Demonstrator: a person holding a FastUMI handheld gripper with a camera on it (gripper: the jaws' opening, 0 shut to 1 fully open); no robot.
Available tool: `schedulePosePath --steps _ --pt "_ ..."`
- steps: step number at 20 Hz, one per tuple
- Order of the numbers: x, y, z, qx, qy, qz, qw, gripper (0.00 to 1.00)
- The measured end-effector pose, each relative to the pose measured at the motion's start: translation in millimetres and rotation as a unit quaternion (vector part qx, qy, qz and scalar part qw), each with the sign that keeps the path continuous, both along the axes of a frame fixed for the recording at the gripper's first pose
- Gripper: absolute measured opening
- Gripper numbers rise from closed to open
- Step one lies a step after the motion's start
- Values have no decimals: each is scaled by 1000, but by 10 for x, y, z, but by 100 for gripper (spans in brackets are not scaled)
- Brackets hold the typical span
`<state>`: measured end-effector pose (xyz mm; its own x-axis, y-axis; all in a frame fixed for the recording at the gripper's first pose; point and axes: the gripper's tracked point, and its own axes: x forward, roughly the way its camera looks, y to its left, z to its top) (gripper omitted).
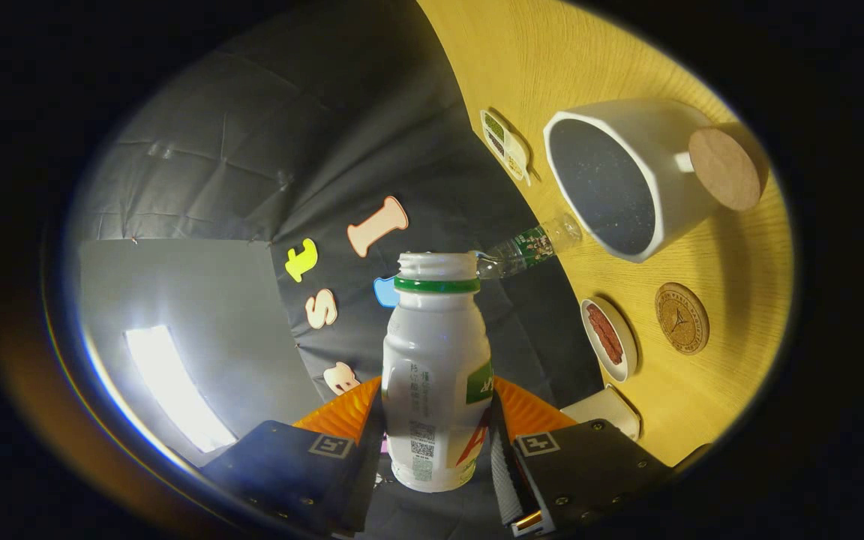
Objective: Take the bottle from table, then pour the juice into the cup, finally place the bottle on the coaster
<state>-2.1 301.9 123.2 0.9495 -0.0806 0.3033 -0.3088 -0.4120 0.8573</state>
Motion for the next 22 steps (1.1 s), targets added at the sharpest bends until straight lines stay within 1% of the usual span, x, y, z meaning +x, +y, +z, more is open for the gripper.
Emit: schedulePosePath --steps 18,20,22 --pt "-62 -68 87 29 -2 11 1000 64" --pt "-55 -55 79 22 -2 11 1000 64" --pt "-32 -14 -13 -14 12 11 1000 64"
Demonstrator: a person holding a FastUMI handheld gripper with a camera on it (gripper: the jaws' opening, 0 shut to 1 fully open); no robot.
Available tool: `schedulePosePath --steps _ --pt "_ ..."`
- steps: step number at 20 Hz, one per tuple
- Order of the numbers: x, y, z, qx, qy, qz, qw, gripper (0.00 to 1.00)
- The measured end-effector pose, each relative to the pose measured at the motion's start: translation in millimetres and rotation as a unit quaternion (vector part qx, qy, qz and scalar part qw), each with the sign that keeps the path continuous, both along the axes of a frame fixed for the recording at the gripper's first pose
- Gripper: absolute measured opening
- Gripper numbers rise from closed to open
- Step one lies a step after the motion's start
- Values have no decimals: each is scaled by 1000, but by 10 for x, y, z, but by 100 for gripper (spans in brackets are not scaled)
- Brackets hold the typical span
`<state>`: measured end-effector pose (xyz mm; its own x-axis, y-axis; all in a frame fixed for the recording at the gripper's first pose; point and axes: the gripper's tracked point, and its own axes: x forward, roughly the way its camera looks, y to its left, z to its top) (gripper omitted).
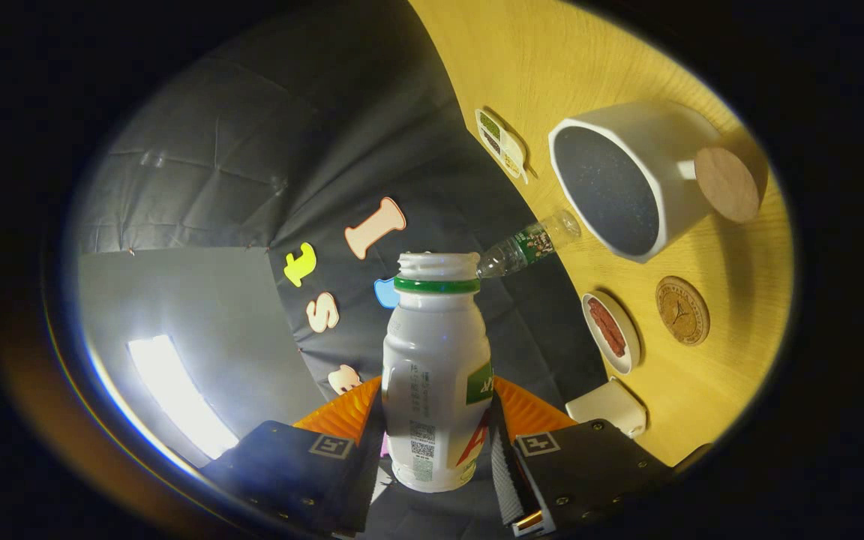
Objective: Take the bottle from table, then pour the juice into the cup, finally place the bottle on the coaster
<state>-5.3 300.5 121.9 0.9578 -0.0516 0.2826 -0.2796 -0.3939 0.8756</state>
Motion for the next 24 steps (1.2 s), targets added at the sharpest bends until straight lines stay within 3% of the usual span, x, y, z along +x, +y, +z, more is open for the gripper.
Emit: schedulePosePath --steps 5,10,15,20,24 --pt "84 105 -343 -163 51 -7 985 64" --pt "111 195 -678 -316 95 -17 944 64" --pt "149 184 -993 -482 141 -31 864 64" --pt "168 90 -1106 -593 168 -59 785 64" --pt "318 220 -1043 -679 162 -73 713 64"
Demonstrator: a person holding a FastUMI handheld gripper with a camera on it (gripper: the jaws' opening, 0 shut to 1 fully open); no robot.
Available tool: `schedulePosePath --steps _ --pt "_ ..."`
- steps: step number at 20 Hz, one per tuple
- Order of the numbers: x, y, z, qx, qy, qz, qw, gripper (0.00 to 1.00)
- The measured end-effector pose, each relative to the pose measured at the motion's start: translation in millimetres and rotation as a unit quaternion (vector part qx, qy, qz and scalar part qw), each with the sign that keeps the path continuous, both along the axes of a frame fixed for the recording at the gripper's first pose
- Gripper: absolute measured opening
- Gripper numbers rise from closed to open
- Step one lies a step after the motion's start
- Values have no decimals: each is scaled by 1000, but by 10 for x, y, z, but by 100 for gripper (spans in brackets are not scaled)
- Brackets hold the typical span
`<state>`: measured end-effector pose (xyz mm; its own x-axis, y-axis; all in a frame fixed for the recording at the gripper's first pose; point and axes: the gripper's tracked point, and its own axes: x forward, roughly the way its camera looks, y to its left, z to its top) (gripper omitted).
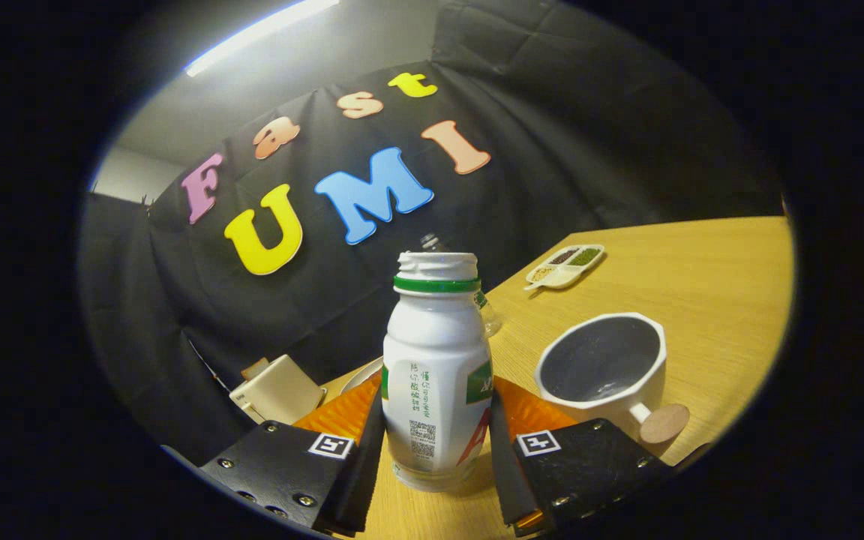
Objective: Take the bottle from table, then pour the juice into the cup, finally place the bottle on the coaster
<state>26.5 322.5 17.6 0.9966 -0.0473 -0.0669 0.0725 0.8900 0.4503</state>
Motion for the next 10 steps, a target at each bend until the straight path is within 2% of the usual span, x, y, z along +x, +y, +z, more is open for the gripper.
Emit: schedulePosePath --steps 5,10 --pt "291 248 148 -131 7 -8 991 64" --pt "532 360 225 -218 17 -21 976 64"
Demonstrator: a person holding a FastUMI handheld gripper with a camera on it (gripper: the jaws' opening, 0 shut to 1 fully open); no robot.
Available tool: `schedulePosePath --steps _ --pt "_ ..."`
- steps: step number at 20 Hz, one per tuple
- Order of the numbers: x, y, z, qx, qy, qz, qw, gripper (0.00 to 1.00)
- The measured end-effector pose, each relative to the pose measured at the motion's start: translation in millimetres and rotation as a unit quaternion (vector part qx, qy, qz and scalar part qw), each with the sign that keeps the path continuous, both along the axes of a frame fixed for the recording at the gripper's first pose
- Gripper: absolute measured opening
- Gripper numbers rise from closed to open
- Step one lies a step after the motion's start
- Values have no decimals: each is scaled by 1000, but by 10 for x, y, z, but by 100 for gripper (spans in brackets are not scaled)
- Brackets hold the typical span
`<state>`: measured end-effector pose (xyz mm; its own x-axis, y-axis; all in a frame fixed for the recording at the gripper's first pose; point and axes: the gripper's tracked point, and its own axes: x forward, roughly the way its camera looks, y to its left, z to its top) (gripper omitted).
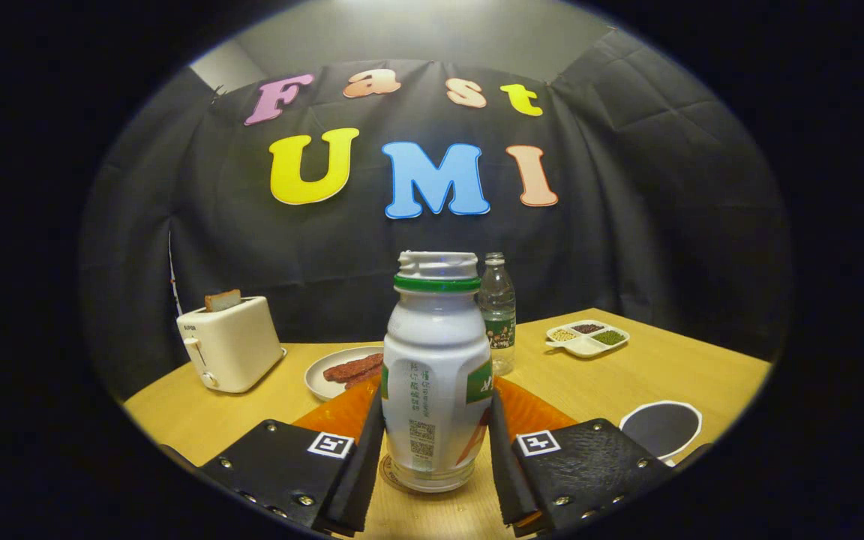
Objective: Take the bottle from table, then pour the juice into the cup, finally place the bottle on the coaster
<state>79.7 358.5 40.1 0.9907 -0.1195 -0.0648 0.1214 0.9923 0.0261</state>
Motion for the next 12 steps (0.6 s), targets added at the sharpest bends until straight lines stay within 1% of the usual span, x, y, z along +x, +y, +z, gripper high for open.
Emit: schedulePosePath --steps 2,8,12 --pt "92 24 -29 -23 4 2 1000 64" --pt "233 113 -305 -37 34 16 999 64" --pt "285 176 -350 -48 33 26 998 64"
